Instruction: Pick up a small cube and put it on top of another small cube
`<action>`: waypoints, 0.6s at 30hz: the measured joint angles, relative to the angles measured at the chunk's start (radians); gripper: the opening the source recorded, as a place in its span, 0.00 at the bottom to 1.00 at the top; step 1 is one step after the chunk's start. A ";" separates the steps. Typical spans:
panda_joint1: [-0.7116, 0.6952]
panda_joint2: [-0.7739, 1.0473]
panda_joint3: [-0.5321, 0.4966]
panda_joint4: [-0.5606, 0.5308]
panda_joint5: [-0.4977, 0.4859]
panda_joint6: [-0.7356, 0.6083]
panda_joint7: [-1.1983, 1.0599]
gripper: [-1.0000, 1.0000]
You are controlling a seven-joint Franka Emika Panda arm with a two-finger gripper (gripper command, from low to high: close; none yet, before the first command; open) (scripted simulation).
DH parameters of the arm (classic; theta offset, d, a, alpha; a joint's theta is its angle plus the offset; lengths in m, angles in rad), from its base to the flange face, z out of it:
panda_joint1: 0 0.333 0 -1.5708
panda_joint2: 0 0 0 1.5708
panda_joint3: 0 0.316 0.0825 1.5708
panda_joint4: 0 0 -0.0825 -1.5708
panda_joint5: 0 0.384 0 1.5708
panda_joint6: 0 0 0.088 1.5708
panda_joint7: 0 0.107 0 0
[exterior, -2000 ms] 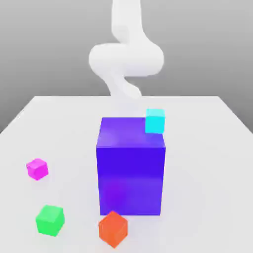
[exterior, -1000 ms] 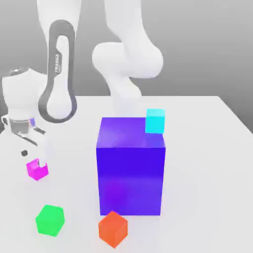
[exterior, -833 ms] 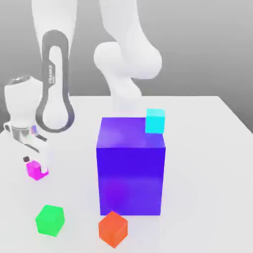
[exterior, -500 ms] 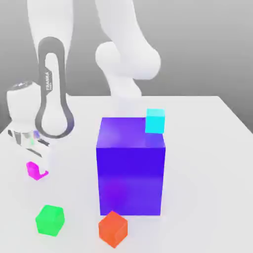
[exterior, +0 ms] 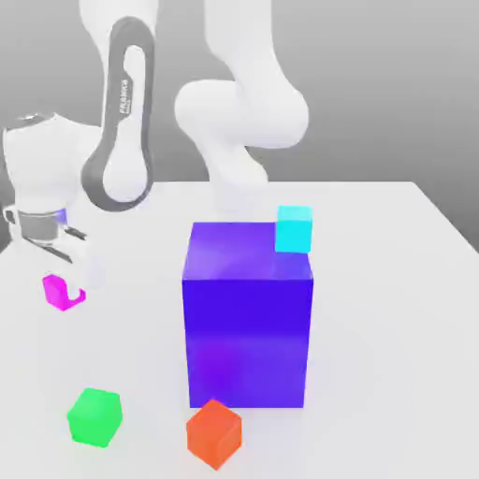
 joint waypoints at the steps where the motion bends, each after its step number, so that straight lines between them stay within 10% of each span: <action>1: 0.032 0.005 0.019 0.029 -0.001 -0.024 -0.025 0.00; 12: 0.214 0.178 0.198 0.262 0.095 -0.089 -0.289 0.00; 13: 0.203 0.213 0.213 0.264 0.117 -0.059 -0.306 1.00; 18: 0.203 0.213 0.213 0.264 0.117 -0.059 -0.306 1.00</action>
